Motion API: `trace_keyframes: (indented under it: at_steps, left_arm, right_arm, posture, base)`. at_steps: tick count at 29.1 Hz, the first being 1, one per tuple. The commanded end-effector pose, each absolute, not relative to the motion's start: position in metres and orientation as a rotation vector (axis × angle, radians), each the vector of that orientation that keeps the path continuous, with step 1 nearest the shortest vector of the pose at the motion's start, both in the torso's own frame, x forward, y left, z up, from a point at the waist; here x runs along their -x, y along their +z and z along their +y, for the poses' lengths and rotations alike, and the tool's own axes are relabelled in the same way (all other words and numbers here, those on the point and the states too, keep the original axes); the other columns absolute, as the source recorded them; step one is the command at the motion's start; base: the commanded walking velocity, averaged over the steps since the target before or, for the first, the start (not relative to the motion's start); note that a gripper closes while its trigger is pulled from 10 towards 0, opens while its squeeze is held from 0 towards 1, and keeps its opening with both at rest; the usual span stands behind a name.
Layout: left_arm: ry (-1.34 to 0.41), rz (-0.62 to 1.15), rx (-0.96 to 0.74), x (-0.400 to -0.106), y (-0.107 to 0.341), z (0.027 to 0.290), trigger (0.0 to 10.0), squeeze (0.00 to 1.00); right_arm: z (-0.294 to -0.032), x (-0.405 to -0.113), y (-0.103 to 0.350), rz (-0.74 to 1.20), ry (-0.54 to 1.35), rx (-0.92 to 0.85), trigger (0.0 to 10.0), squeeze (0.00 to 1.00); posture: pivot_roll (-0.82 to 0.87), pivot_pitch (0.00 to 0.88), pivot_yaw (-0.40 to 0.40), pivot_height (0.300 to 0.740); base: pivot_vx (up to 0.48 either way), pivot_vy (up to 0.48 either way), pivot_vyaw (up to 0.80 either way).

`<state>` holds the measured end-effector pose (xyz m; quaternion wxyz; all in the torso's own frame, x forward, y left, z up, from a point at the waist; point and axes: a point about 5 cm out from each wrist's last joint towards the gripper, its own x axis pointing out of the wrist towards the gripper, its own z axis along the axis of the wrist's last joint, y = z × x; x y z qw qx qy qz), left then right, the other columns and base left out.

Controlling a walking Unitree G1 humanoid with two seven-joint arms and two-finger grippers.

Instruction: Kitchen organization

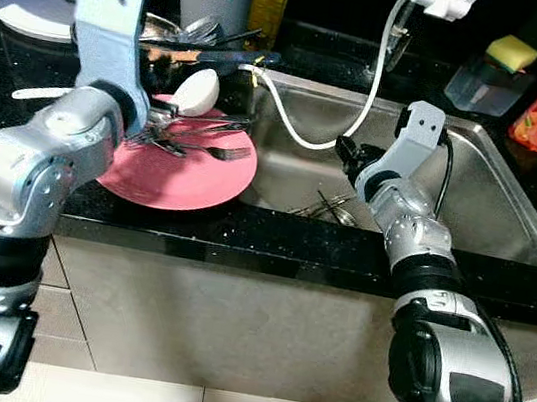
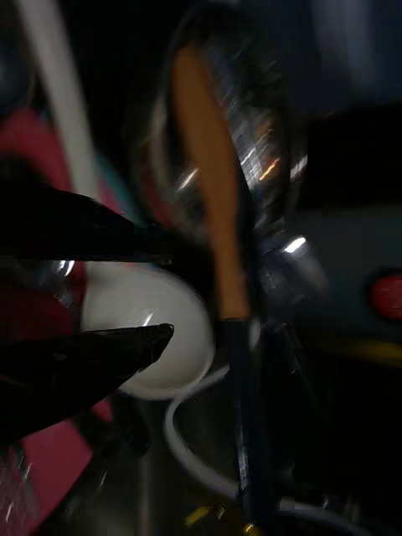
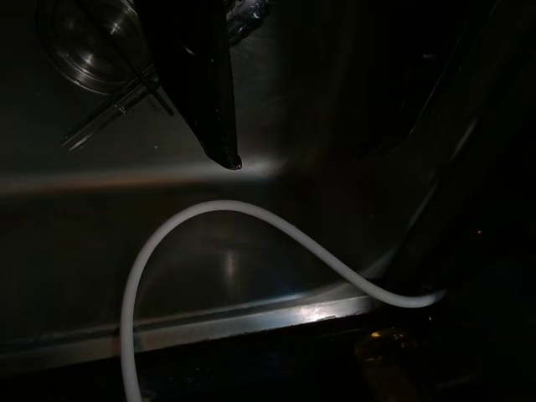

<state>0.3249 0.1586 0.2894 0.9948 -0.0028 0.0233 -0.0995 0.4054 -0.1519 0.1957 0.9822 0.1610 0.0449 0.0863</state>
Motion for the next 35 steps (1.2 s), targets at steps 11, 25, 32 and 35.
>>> trace_keyframes:
  at_steps: [11,25,32,35]
  left_arm:
    - [-0.55,0.299,0.061,-0.319,0.267,0.139,10.0,0.0]
    - [-0.394,0.387,-0.112,-0.314,0.274,0.203,10.0,0.0]
    - [-0.404,0.208,-0.263,-0.31,0.29,0.202,10.0,0.0]
    - [-0.378,-0.047,-0.344,-0.299,0.314,0.193,10.0,0.0]
  right_arm:
    - [-0.156,-0.403,0.199,0.061,0.157,-0.306,10.0,0.0]
    - [-0.152,-0.401,0.196,0.067,0.161,-0.312,10.0,0.0]
    - [-0.164,-0.4,0.204,-0.015,0.096,-0.267,10.0,0.0]
    - [-0.19,-0.395,0.226,-0.194,-0.04,-0.207,10.0,0.0]
  posture:
    - [0.3,0.004,-0.078,0.74]
    - [0.33,0.01,-0.082,0.74]
    - [0.32,0.016,-0.088,0.74]
    - [0.32,0.016,-0.086,0.74]
  base:
    - [0.0,0.0,0.0]
    - [0.0,0.0,0.0]
    - [0.0,0.0,0.0]
    - [0.0,0.0,0.0]
